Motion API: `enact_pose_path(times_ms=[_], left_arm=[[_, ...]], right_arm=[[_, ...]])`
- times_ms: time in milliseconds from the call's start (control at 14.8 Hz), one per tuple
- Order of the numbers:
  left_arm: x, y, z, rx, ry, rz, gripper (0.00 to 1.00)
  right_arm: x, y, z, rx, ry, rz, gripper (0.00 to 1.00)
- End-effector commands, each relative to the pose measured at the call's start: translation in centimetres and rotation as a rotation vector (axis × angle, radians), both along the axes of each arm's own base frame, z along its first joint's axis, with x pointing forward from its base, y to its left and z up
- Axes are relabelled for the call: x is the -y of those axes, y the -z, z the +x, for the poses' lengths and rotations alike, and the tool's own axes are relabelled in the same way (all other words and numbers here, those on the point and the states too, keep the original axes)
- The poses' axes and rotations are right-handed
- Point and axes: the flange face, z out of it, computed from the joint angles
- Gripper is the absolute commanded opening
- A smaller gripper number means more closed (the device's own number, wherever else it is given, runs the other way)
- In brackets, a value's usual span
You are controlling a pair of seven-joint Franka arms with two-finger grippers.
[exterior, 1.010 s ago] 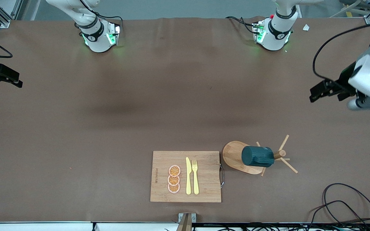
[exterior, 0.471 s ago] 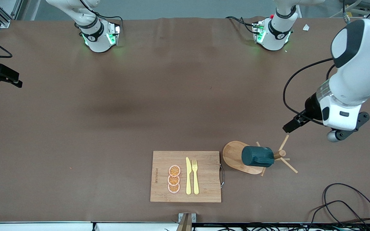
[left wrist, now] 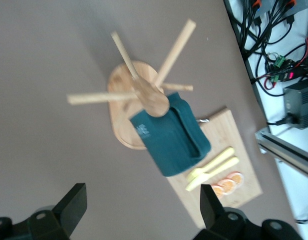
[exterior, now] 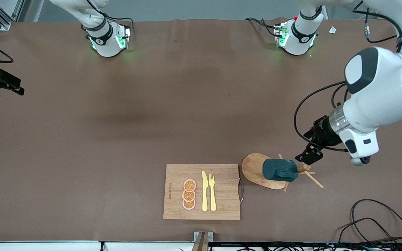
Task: Transfer cup from left to right arm and place
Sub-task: 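Reach the left gripper down to the teal mug on the stand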
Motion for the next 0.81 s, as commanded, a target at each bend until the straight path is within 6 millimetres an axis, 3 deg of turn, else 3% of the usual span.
enact_pose_path(times_ms=[0, 539, 741], left_arm=[[0.4, 1.1, 1.5, -0.023, -0.143, -0.105, 1.00], [-0.4, 5.3, 3.5, -0.071, -0.261, -0.160, 1.00], [0.0, 5.9, 4.7, -0.086, -0.315, -0.177, 1.00]], right_arm=[[-0.2, -0.3, 0.0, 0.007, 0.004, 0.018, 1.00], [-0.1, -0.3, 0.0, 0.007, 0.004, 0.018, 1.00], [-0.2, -0.3, 0.0, 0.007, 0.002, 0.018, 1.00]])
